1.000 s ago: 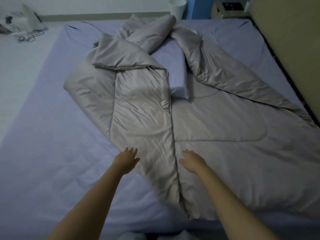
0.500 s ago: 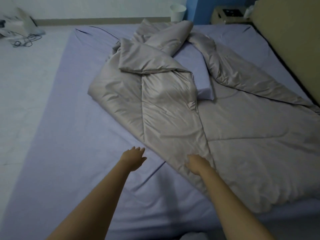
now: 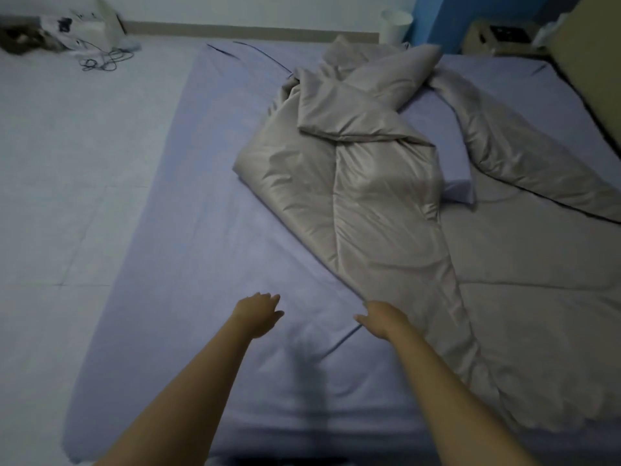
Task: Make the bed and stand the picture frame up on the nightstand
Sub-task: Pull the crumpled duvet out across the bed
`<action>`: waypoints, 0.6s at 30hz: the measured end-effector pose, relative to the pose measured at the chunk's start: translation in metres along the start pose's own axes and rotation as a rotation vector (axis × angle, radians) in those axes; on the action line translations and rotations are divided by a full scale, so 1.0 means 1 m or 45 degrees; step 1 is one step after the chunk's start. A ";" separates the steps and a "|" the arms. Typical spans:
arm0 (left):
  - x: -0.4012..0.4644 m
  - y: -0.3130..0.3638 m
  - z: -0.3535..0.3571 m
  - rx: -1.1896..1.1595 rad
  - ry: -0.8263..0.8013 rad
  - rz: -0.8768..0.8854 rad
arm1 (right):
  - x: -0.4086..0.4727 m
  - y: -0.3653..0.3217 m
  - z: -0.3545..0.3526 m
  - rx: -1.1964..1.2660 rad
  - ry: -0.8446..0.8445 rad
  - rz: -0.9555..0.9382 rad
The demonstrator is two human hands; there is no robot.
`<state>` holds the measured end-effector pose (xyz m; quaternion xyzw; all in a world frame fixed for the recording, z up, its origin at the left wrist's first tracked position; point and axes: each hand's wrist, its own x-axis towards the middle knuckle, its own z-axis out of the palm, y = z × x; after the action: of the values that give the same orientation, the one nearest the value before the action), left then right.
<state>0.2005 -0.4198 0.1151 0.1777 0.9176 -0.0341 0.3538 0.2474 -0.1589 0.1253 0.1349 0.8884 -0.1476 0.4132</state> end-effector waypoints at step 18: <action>-0.027 -0.262 -0.015 0.188 -0.005 0.178 | -0.029 -0.277 0.079 0.066 -0.027 0.090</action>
<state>0.1181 -0.6701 0.1275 0.2670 0.8973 -0.0771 0.3431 0.2198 -0.4465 0.1408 0.1754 0.8746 -0.1573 0.4238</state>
